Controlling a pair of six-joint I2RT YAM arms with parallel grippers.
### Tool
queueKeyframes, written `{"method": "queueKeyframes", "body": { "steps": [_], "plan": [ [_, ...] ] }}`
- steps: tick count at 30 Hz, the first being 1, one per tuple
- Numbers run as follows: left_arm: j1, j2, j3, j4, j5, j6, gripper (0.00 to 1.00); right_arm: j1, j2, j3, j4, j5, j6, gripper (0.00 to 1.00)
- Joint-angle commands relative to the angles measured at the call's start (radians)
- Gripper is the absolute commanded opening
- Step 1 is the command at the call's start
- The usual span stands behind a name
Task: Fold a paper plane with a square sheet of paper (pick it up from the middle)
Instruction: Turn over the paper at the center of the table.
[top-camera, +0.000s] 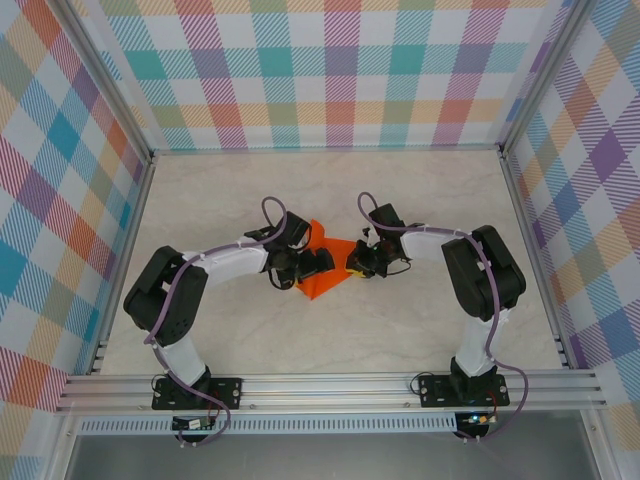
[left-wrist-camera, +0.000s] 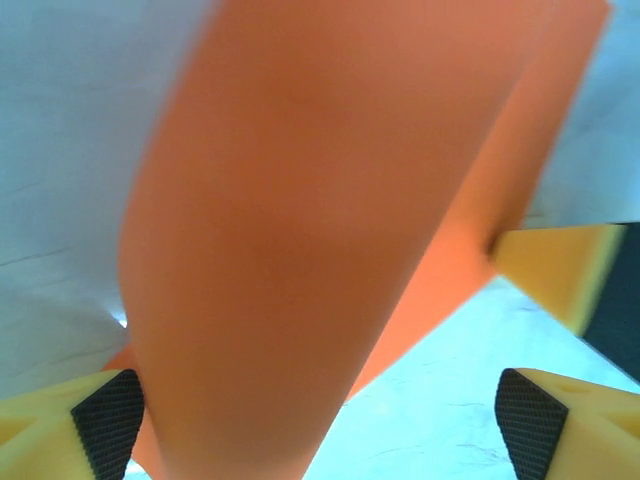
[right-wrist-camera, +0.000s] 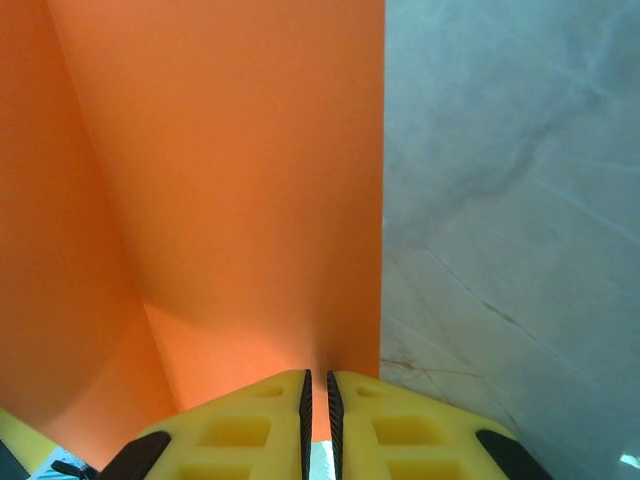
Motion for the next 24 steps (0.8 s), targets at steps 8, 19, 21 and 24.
{"method": "queueKeyframes", "body": {
  "steps": [8,19,21,24],
  "plan": [
    [-0.012,-0.086,-0.068,0.303,0.284,0.074,0.91,-0.022,-0.104,-0.014,-0.022,0.028,0.021,0.17],
    [0.006,-0.205,-0.079,0.218,0.137,0.132,0.90,-0.061,-0.347,-0.048,-0.143,0.232,0.011,0.20],
    [0.021,-0.213,-0.094,0.197,0.065,0.103,0.86,-0.047,-0.347,-0.040,-0.110,0.179,-0.008,0.20],
    [0.043,-0.213,-0.101,0.121,-0.063,0.057,0.74,0.011,-0.317,0.002,-0.097,0.138,-0.022,0.17]
  ]
}}
